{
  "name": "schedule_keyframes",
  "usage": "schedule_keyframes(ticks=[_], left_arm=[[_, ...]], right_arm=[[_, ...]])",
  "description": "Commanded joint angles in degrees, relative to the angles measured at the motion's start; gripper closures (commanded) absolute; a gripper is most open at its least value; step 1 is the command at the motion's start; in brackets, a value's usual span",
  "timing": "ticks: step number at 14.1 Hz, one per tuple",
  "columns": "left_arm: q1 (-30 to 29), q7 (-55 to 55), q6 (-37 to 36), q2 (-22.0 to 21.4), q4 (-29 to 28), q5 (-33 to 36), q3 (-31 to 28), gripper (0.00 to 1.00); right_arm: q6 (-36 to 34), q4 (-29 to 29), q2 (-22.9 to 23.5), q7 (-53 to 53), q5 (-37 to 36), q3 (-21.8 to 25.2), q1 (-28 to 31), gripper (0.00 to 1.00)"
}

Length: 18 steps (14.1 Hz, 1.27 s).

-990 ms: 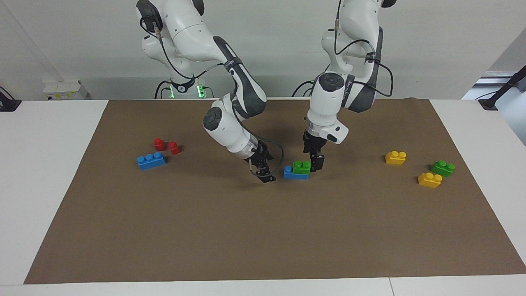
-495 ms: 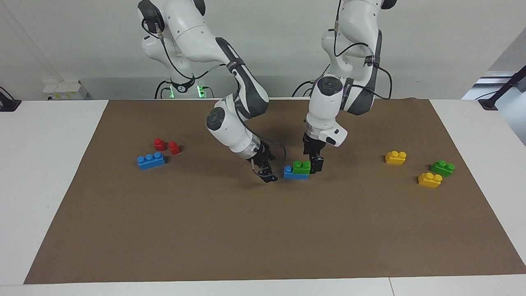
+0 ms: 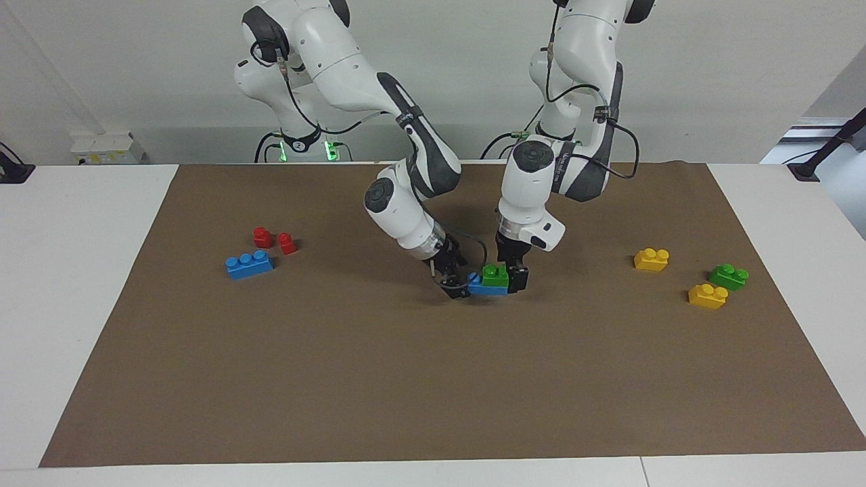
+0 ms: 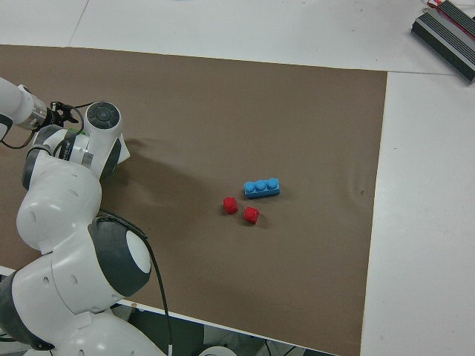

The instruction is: Remove green block with left arm and hold with right

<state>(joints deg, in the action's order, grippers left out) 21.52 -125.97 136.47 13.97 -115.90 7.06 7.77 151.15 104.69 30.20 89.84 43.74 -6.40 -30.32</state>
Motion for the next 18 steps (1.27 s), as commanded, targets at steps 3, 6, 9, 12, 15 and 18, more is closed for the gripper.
schedule_keyframes(ticks=[3,6,9,12,15,18], left_arm=[[1.0,-1.6,1.2,0.3,0.1,1.6,-0.7,0.00],[1.0,-1.7,1.5,0.3,-0.1,1.6,-0.7,0.00],[1.4,-1.7,1.6,0.2,-0.1,1.6,-0.7,0.00],[1.4,-1.7,1.6,0.2,-0.1,1.6,-0.7,0.00],[1.4,-1.7,1.7,0.3,-0.1,1.6,-0.7,0.00],[1.4,-1.5,1.6,0.2,-0.2,2.2,-0.7,0.00]], right_arm=[[1.8,-0.3,0.6,0.2,1.3,0.0,-0.9,0.07],[1.8,-0.1,0.7,-0.1,1.3,0.0,-1.1,0.09],[1.9,0.2,0.7,-0.2,1.3,0.1,-1.0,0.31],[1.8,0.2,0.7,-0.3,1.3,0.0,-0.9,0.98],[1.8,0.8,0.8,-4.0,1.3,0.1,-0.9,1.00],[1.8,0.9,0.9,-4.1,1.3,0.1,-0.9,1.00]])
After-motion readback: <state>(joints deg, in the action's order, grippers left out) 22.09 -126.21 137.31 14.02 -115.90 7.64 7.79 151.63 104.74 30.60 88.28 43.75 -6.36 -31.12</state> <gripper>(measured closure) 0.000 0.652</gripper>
